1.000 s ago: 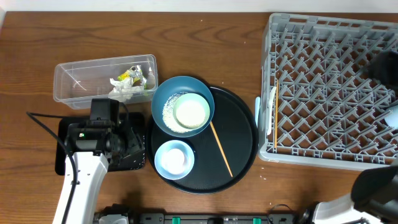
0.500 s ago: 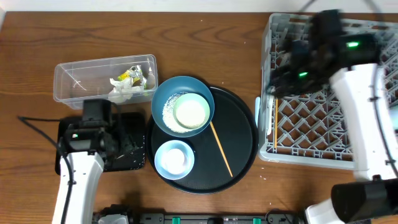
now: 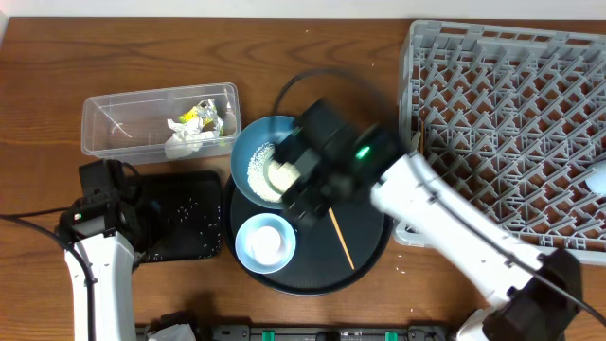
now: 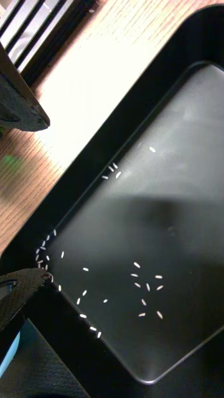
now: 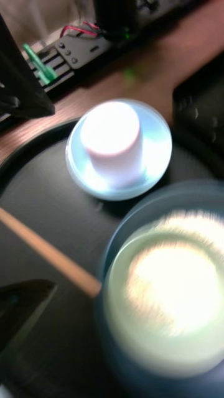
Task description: Sort waste into correct bins and load items into the dishwasher rack
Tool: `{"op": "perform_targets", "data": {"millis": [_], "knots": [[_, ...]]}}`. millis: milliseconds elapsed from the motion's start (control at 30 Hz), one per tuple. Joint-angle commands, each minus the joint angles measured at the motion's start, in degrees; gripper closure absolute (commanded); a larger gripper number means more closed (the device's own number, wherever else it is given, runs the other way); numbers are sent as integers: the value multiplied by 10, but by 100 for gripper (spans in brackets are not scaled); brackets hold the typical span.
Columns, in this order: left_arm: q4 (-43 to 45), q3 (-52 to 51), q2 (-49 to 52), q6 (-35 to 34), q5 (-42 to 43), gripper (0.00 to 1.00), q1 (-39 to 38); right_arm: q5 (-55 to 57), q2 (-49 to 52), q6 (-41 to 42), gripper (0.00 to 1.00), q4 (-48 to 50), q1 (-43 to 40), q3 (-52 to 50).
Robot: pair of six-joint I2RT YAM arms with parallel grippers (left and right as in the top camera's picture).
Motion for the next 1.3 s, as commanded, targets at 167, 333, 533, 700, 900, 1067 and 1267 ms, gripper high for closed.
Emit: {"op": "perform_targets", "data": {"millis": [167, 333, 533, 700, 900, 1067, 1267], "knots": [[-7, 10, -1, -7, -10, 28, 3, 54, 15, -3, 11, 83, 125, -48], [-7, 10, -1, -7, -10, 28, 3, 87, 44, 5, 10, 90, 156, -50], [-7, 10, -1, -7, -10, 28, 3, 88, 81, 26, 11, 101, 159, -50], [-7, 10, -1, -7, -10, 28, 3, 94, 101, 30, 14, 122, 160, -50], [-7, 10, -1, -7, -10, 28, 3, 107, 124, 40, 16, 128, 159, -51], [-7, 10, -1, -7, -10, 28, 3, 108, 137, 54, 20, 125, 161, -52], [-7, 10, -1, -7, -10, 28, 3, 108, 138, 64, 43, 125, 160, -52]]}}
